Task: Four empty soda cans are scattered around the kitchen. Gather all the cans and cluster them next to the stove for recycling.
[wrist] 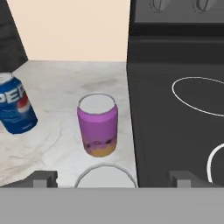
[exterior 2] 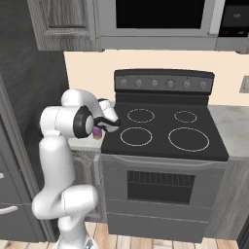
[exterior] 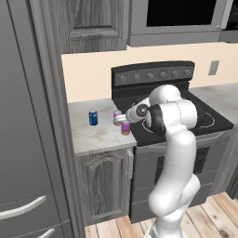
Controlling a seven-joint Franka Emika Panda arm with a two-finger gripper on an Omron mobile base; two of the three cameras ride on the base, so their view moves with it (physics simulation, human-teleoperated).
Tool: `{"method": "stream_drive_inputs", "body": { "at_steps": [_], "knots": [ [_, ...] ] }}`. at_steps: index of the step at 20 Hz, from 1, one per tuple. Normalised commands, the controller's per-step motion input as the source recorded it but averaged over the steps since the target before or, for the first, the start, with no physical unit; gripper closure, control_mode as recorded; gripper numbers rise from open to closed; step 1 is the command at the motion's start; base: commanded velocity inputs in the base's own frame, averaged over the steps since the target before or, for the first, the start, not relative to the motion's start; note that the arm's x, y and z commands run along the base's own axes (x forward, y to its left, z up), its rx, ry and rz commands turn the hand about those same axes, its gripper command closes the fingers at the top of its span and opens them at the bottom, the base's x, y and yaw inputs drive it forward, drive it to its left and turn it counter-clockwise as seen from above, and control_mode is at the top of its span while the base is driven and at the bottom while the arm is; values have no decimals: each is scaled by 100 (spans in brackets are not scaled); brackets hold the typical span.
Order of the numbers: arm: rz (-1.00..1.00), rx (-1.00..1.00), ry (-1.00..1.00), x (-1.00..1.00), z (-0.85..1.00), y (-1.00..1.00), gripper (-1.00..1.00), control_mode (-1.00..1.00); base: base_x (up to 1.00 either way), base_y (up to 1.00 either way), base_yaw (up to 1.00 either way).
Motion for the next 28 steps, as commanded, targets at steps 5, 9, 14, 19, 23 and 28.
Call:
{"method": "stream_drive_inputs", "body": {
  "at_steps": [5,9,14,19,23,28],
  "knots": [
    [-5,0,-7,-15,35,1,-100,-100,0,0,0],
    [-6,0,-7,-35,28,0,-100,-100,0,0,0],
    [-7,0,-7,-33,40,-1,-100,-100,0,0,0],
    [-6,0,-6,-36,43,-5,-100,-100,0,0,0],
    [-3,1,-1,-48,40,-11,-100,-100,0,0,0],
    [-1,3,0,-66,37,-11,-100,-100,0,0,0]
  ]
}}
